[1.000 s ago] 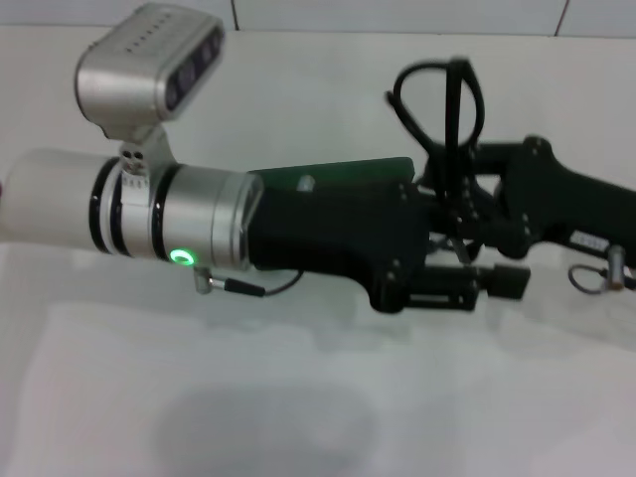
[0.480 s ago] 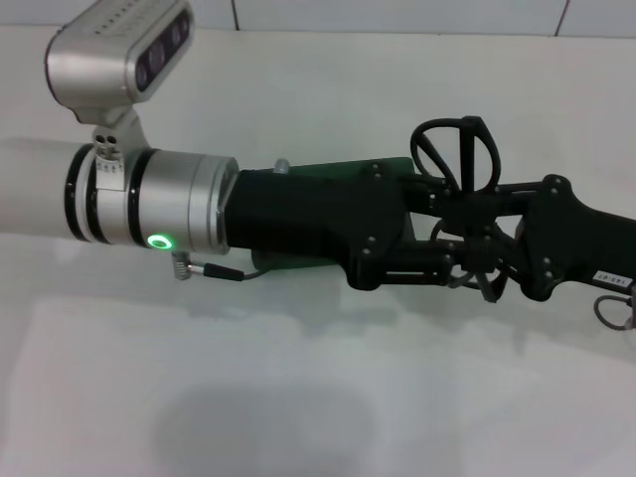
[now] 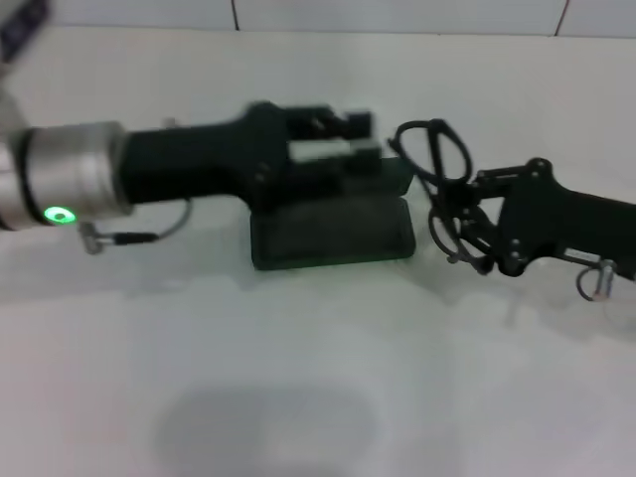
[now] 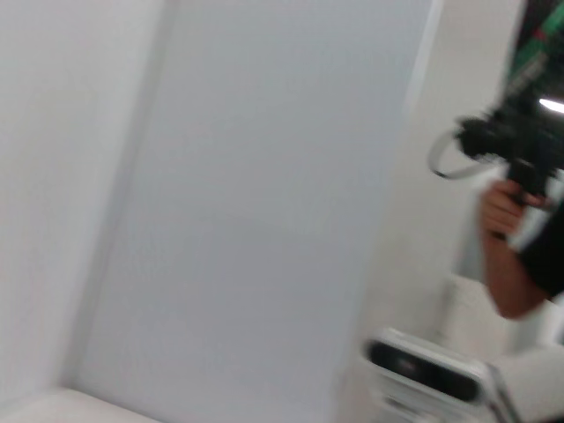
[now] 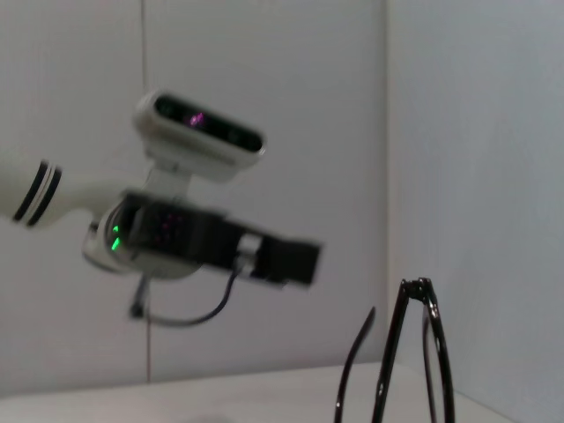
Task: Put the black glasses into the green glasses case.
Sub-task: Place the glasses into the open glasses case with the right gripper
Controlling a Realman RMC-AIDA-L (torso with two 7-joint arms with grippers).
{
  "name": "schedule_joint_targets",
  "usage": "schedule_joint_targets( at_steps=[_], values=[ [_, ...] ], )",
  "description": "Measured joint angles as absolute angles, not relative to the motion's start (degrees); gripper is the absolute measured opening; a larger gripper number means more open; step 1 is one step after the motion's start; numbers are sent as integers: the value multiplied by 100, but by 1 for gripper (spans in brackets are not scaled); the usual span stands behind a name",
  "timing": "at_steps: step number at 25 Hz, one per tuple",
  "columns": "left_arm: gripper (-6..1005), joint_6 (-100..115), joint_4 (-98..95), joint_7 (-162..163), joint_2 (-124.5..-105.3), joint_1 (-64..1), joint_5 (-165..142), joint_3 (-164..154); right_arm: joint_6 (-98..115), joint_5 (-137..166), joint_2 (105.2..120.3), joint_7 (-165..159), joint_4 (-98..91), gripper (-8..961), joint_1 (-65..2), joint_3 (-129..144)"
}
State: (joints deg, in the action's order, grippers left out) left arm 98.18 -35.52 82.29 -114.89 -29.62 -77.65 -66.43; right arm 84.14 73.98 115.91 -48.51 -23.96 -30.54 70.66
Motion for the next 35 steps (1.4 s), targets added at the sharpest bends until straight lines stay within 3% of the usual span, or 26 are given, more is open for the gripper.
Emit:
schedule_joint_targets(
  at_steps=[5, 9, 14, 35],
  values=[
    [507, 9629, -3523, 8195, -11407, -2697, -7959, -5693, 7514, 7495, 11558, -5093, -3704, 114, -2943, 8059],
    [508, 9580, -3522, 8193, -11429, -2657, -8183, -5266, 6083, 8841, 11595, -6137, -5614, 114, -2521, 8993],
    [510, 9475, -3522, 8193, -11449, -2649, -8216, -5194, 5135, 9595, 11601, -6543, -6633, 115, -2265, 9814],
    [515, 9263, -3393, 8236, -11501, -2893, -8225, -5213, 2852, 10389, 11619, -6541, -6620, 116, -2663, 11547]
  ],
)
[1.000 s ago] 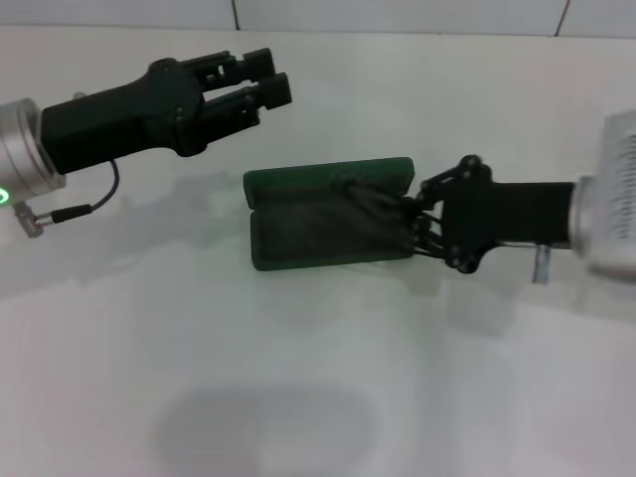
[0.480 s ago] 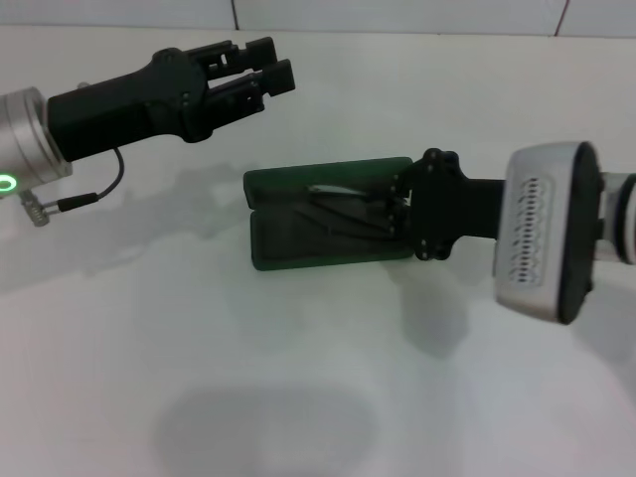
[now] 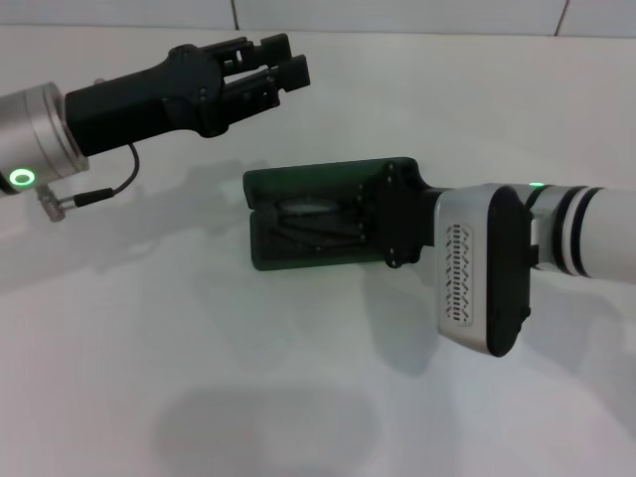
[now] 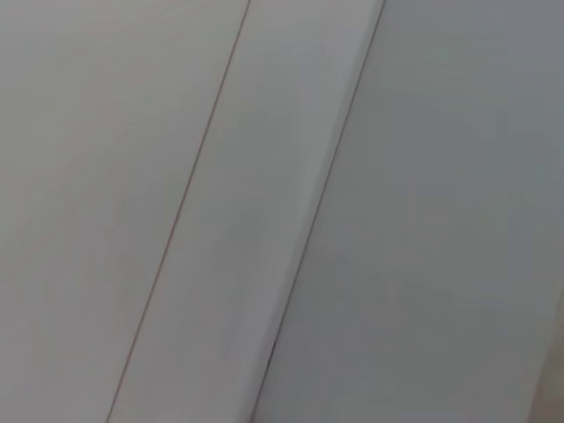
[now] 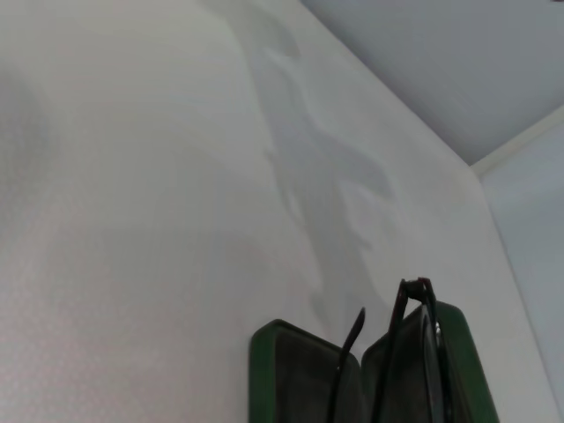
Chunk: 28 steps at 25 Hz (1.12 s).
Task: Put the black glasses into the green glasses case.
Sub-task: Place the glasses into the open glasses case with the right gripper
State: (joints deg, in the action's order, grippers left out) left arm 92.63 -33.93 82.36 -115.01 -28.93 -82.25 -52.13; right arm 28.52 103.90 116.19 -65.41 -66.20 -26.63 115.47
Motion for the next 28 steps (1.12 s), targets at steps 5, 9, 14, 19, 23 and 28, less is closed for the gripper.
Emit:
schedule_joint_targets(
  at_steps=[5, 9, 14, 19, 23, 28],
  values=[
    [516, 9263, -3392, 8218, -11505, -2859, -8227, -5212, 2560, 10408, 11618, -6512, -6612, 116, -2678, 11775],
    [517, 9263, -3392, 8217, -11505, -2860, -8286, -5210, 2458, 10514, 11618, -6506, -6597, 116, -2674, 11836],
    [519, 9284, -3392, 8250, -11505, -2864, -8338, -5217, 2130, 10564, 11618, -6504, -6545, 117, -2649, 12030],
    [520, 9316, -3392, 8266, -11505, -2890, -8367, -5300, 2056, 10559, 11618, -6533, -6544, 117, -2638, 12066],
    [521, 9317, -3392, 8268, -11508, -2864, -8368, -5308, 2043, 10525, 11618, -6539, -6544, 119, -2631, 12066],
    [523, 9317, -3381, 8268, -11517, -2847, -8368, -5309, 1779, 10493, 11618, -6546, -6519, 126, -2621, 12152]
  ],
)
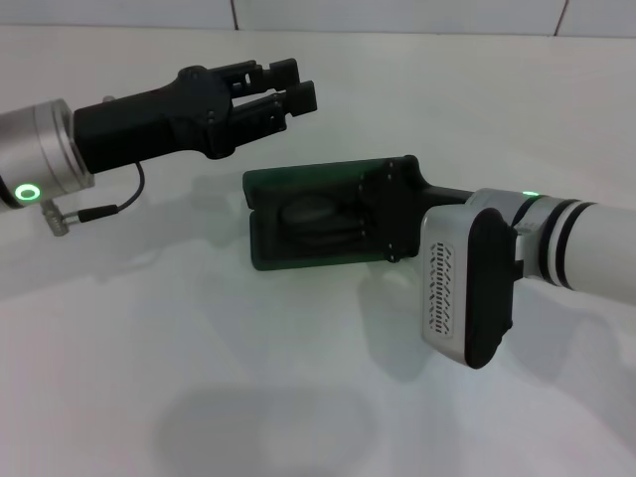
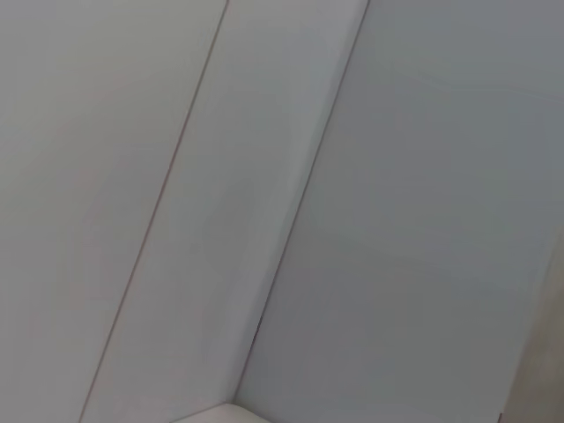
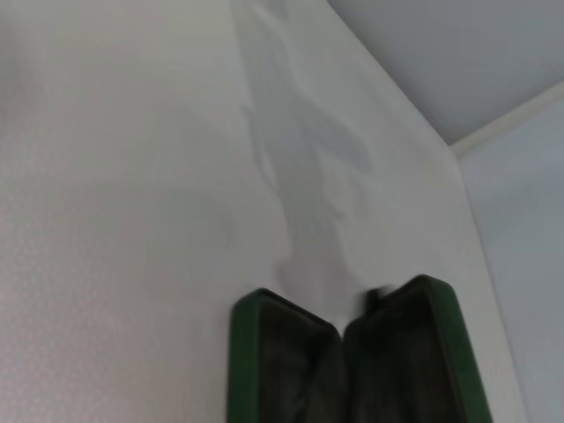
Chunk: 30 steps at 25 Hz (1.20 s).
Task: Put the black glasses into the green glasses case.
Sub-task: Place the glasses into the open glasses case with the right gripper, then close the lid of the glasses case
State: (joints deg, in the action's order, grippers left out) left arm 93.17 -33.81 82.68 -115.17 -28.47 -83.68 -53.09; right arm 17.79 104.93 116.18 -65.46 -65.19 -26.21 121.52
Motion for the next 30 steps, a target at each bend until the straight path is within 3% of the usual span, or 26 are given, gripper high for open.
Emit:
schedule_joint_targets(
  at_steps=[5, 10, 19, 30],
  values=[
    [524, 9317, -3359, 8247, -11530, -2814, -8368, -5306, 1546, 10450, 11618, -6553, -6508, 134, -2577, 12266],
    [525, 9314, -3357, 8244, -11535, -2803, -8367, -5286, 1751, 10338, 11618, -6557, -6648, 250, -2444, 12249],
    [528, 9263, -3339, 8215, -11589, -2839, -8362, -5282, 2420, 9552, 11609, -6555, -6709, 252, -2346, 12054],
    [530, 9113, -3330, 8234, -11602, -2904, -8362, -5291, 3912, 8300, 11594, -6622, -5956, 251, -2705, 11297]
  ],
)
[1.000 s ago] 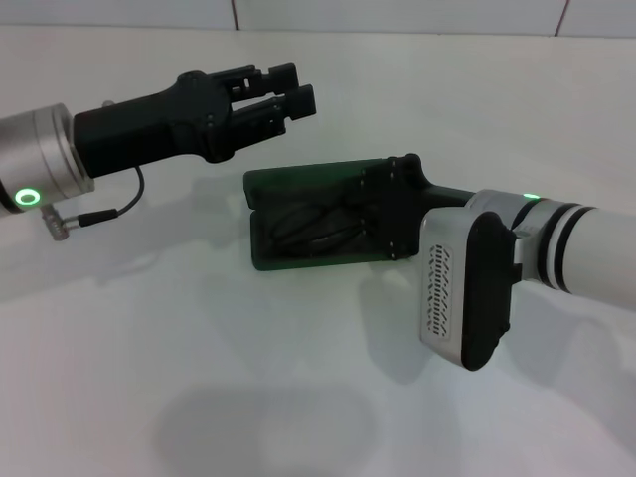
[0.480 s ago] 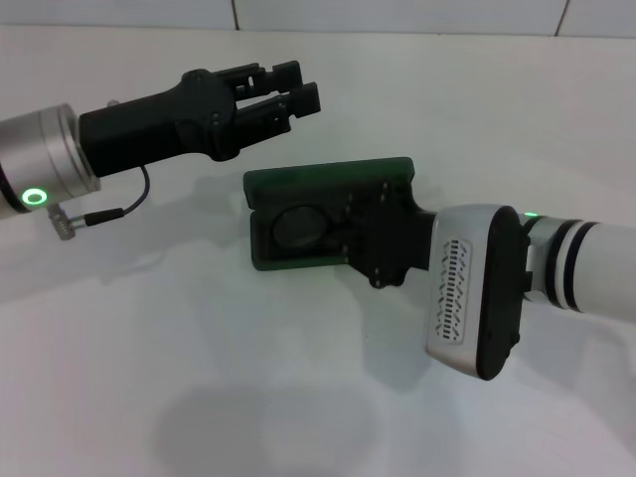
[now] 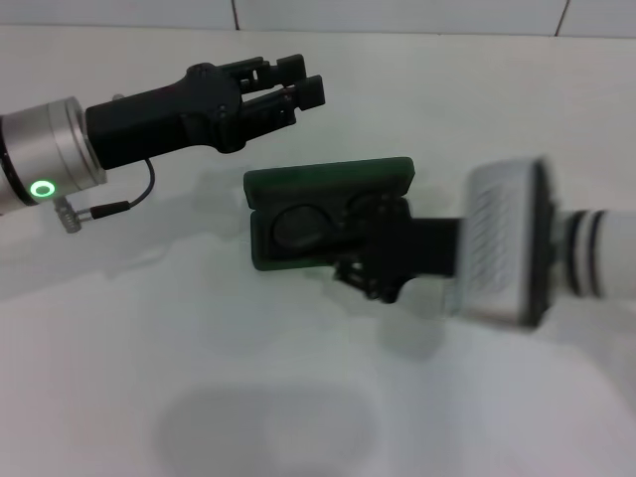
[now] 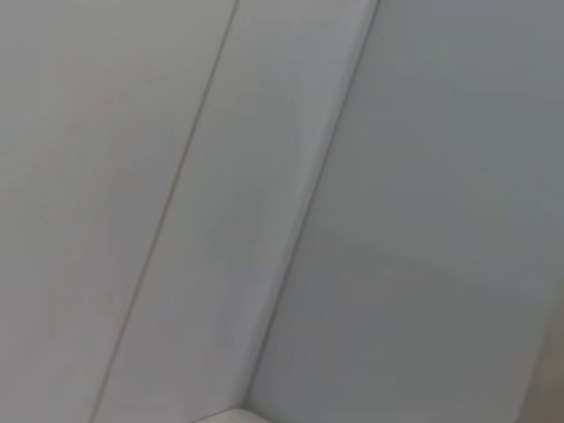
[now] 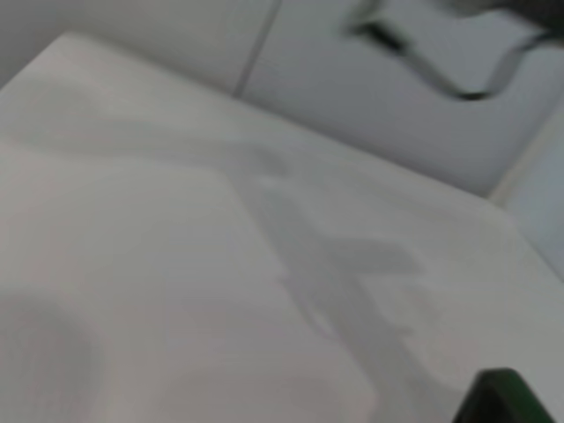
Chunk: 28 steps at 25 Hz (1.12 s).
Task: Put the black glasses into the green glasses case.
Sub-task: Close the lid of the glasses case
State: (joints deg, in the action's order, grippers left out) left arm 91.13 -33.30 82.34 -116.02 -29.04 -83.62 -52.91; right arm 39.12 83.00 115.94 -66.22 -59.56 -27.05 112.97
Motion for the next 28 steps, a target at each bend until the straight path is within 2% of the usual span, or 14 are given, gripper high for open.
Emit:
schedule_joint_targets(
  at_steps=[8, 13, 17, 22, 28],
  values=[
    [533, 8562, -3322, 8246, -11634, -2940, -8977, -5308, 7392, 8205, 11532, -6835, -4284, 251, -2739, 7762],
    [534, 8513, -3326, 8228, -11663, -2993, -9323, -5314, 7425, 8276, 11465, -6853, -3470, 253, -2892, 7224],
    [535, 8631, -3426, 8250, -11654, -3067, -9874, -5603, 7126, 8702, 11527, -7159, -3469, 254, -2941, 7199],
    [536, 8713, -3449, 8299, -11626, -3104, -10172, -6112, 6986, 8754, 11526, -7280, -3483, 256, -2962, 7177],
    [538, 8479, -3453, 8697, -11767, -3270, -10930, -6252, 6929, 8703, 11522, -7286, -3552, 257, -2965, 7088]
  ],
)
